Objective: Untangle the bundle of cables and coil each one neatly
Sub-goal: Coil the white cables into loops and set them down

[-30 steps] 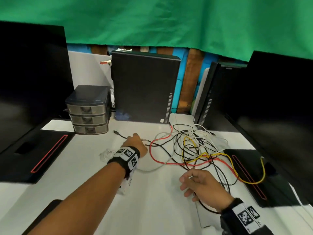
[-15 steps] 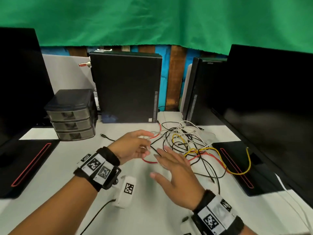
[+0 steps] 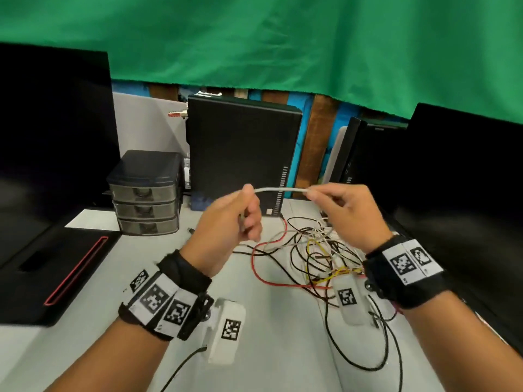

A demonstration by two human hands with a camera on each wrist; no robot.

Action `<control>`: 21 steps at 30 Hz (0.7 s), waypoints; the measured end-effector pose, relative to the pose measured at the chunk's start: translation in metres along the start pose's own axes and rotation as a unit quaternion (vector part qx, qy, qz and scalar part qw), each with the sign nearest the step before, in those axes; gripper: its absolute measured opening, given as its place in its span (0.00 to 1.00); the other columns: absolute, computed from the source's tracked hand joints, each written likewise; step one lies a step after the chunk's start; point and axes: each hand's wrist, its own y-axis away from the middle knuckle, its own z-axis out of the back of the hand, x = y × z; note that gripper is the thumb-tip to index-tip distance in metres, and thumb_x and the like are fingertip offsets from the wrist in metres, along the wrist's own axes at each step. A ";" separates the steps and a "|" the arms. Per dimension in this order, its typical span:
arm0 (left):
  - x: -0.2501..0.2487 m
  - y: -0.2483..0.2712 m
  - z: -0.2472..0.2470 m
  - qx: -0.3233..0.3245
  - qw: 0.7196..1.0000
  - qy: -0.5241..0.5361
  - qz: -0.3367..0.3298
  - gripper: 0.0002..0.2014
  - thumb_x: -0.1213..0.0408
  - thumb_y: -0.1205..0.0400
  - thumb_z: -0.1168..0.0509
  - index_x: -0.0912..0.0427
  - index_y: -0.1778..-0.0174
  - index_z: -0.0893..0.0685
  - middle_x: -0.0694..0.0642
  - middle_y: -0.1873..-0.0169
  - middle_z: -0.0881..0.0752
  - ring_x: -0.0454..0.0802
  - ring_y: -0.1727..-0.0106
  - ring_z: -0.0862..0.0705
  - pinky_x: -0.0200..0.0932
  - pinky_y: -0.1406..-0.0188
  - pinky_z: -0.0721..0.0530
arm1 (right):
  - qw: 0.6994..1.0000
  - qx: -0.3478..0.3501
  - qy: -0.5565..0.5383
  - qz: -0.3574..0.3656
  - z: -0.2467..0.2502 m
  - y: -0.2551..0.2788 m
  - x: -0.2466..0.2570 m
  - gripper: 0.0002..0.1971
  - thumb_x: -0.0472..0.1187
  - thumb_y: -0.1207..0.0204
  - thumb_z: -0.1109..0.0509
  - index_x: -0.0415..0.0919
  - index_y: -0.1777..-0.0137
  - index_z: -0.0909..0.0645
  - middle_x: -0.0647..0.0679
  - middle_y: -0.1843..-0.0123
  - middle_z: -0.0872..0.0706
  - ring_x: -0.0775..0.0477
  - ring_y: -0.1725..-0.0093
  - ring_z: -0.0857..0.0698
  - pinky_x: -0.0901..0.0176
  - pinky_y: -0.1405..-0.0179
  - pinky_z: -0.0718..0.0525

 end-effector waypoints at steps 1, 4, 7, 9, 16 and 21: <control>-0.011 0.000 0.010 -0.017 0.999 0.036 -0.008 0.20 0.55 0.08 0.49 0.56 0.66 0.29 0.50 0.76 0.33 0.46 0.75 0.33 0.41 0.70 0.28 | 1.000 -0.020 -0.003 0.000 0.007 -0.011 0.000 0.07 0.39 0.18 0.28 0.51 0.47 0.11 0.64 0.60 0.11 0.70 0.60 0.15 0.78 0.60 0.21; -0.032 0.003 0.034 -0.039 0.995 0.084 -0.045 0.20 0.51 0.09 0.48 0.54 0.66 0.25 0.49 0.75 0.32 0.44 0.76 0.35 0.39 0.74 0.32 | 0.996 -0.087 0.027 -0.007 0.020 -0.040 -0.013 0.07 0.40 0.18 0.28 0.52 0.45 0.12 0.62 0.56 0.11 0.75 0.58 0.15 0.74 0.55 0.21; -0.039 0.008 0.031 -0.050 0.993 0.072 -0.080 0.20 0.48 0.11 0.46 0.55 0.64 0.22 0.49 0.74 0.29 0.45 0.74 0.31 0.38 0.72 0.28 | 0.996 -0.028 0.083 -0.033 0.003 -0.043 -0.026 0.09 0.42 0.17 0.30 0.50 0.42 0.11 0.63 0.56 0.11 0.75 0.61 0.17 0.77 0.58 0.21; -0.037 0.008 0.025 -0.055 0.989 0.099 -0.098 0.20 0.50 0.10 0.48 0.56 0.62 0.22 0.51 0.73 0.24 0.47 0.71 0.23 0.39 0.67 0.21 | 0.985 0.090 0.134 -0.058 -0.024 -0.024 -0.034 0.10 0.44 0.15 0.32 0.48 0.41 0.10 0.57 0.50 0.08 0.70 0.55 0.14 0.73 0.54 0.16; -0.006 -0.007 0.027 -0.094 0.990 0.008 -0.101 0.18 0.58 0.08 0.47 0.62 0.47 0.13 0.58 0.50 0.07 0.53 0.40 0.11 0.49 0.34 0.17 | 0.938 0.339 0.070 0.024 -0.078 0.088 0.009 0.16 0.58 0.17 0.37 0.51 0.42 0.12 0.55 0.47 0.07 0.55 0.49 0.10 0.50 0.45 0.13; 0.028 -0.011 0.029 -0.066 0.970 -0.214 -0.093 0.20 0.54 0.11 0.41 0.58 0.58 0.07 0.49 0.60 0.07 0.43 0.55 0.09 0.47 0.44 0.14 | 0.969 0.239 -0.040 0.057 -0.021 0.076 0.069 0.11 0.50 0.15 0.35 0.48 0.49 0.11 0.59 0.68 0.19 0.59 0.70 0.25 0.68 0.68 0.27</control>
